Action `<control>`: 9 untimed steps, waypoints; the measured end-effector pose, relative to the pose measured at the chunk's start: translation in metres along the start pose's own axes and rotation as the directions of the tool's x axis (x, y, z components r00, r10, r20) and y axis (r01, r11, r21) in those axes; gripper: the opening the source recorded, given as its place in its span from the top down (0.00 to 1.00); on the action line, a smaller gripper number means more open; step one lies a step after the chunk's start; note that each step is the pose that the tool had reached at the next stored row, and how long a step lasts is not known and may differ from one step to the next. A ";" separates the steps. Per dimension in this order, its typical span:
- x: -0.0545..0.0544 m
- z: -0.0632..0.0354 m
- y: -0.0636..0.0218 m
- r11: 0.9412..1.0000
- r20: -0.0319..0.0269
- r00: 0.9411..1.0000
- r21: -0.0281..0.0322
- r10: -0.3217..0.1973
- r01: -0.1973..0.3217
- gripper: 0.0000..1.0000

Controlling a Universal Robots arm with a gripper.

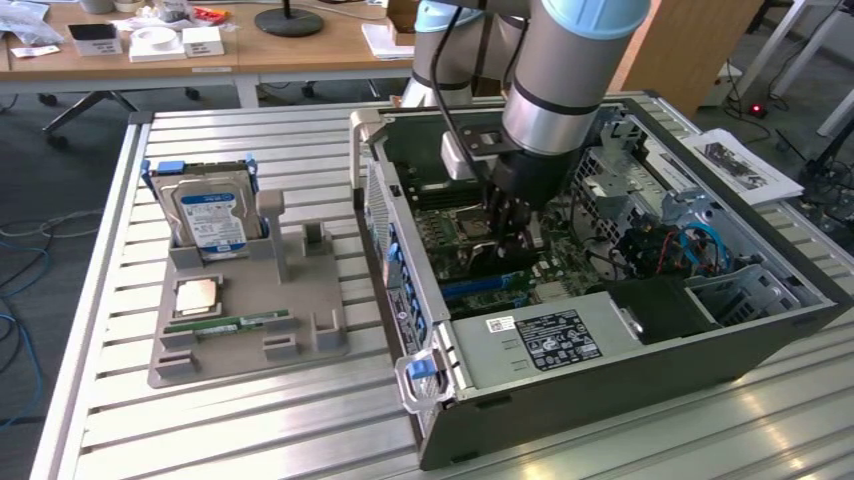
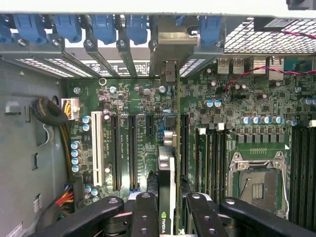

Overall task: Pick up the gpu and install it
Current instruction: 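Insert the gpu into the slot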

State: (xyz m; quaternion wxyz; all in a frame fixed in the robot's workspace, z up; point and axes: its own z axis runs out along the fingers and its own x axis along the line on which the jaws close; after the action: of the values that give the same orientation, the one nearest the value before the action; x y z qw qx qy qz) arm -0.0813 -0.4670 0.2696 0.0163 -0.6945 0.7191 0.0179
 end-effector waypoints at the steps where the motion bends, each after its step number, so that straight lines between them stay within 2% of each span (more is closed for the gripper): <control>1: 0.000 0.0003 0.0001 1.000 0.000 1.000 0.000 0.000 0.000 0.73; 9: 0.000 0.0009 0.0003 1.000 0.000 1.000 0.000 0.000 0.000 0.73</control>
State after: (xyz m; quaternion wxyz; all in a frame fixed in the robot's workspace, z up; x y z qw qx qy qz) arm -0.0815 -0.4669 0.2687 0.0164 -0.6944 0.7191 0.0179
